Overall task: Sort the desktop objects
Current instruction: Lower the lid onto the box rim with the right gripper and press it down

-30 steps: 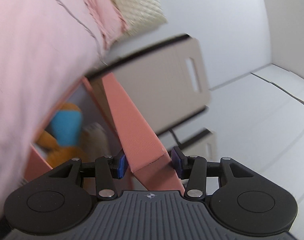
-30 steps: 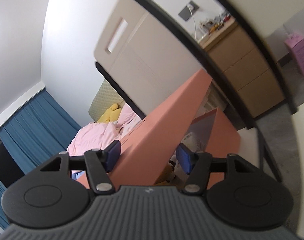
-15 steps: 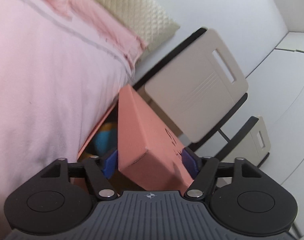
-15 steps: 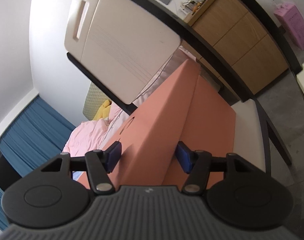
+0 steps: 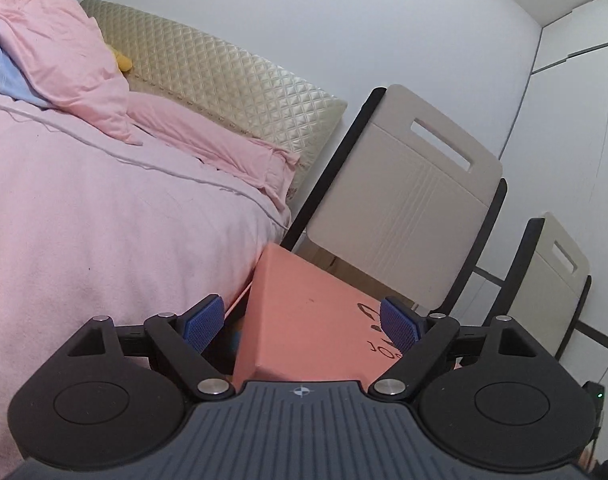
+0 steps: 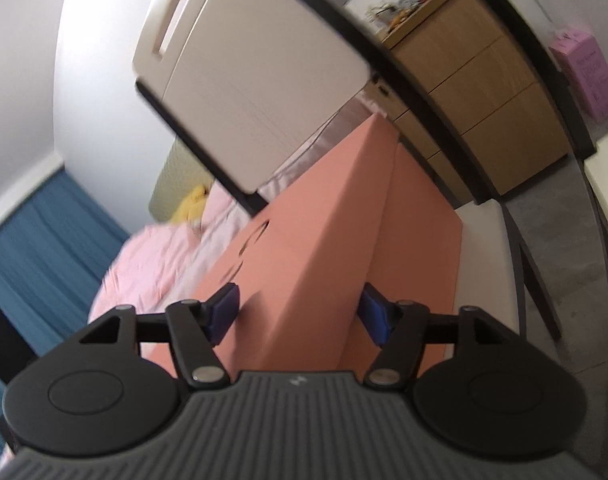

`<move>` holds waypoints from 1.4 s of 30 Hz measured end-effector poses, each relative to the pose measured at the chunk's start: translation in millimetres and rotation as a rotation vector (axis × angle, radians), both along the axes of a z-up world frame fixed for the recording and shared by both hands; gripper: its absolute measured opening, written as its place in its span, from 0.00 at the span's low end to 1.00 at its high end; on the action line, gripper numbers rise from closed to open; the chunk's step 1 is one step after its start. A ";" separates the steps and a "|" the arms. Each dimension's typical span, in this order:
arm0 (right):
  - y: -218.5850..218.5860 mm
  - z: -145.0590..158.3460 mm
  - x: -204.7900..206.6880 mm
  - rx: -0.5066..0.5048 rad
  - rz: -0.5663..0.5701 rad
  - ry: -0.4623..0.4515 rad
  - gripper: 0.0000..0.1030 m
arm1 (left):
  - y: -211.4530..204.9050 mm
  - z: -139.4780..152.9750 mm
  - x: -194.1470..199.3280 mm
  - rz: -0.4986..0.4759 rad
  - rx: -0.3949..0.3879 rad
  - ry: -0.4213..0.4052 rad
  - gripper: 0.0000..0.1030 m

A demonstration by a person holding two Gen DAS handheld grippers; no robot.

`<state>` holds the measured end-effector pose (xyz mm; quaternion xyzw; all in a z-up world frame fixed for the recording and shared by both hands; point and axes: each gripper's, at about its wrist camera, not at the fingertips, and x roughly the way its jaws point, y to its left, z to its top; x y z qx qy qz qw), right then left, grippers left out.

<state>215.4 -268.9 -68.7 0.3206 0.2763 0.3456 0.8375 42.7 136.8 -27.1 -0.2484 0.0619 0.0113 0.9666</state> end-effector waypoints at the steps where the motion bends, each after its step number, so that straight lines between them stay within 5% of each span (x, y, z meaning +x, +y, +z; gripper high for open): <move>1: 0.6 2.5 -1.1 -0.022 0.003 -0.010 0.67 | -1.4 -0.2 -0.5 0.000 0.011 -0.002 0.85; 11: -9.7 3.4 -49.4 -0.091 -0.114 -0.139 0.71 | -19.9 -9.0 1.8 0.023 0.097 0.044 0.84; 19: 1.4 2.6 -72.4 -0.091 -0.113 -0.212 0.53 | -25.4 -13.0 15.4 0.076 0.166 0.092 0.74; 42: 16.7 11.4 -115.9 -0.138 -0.156 -0.251 0.49 | -22.8 -12.0 16.3 0.059 0.211 0.101 0.76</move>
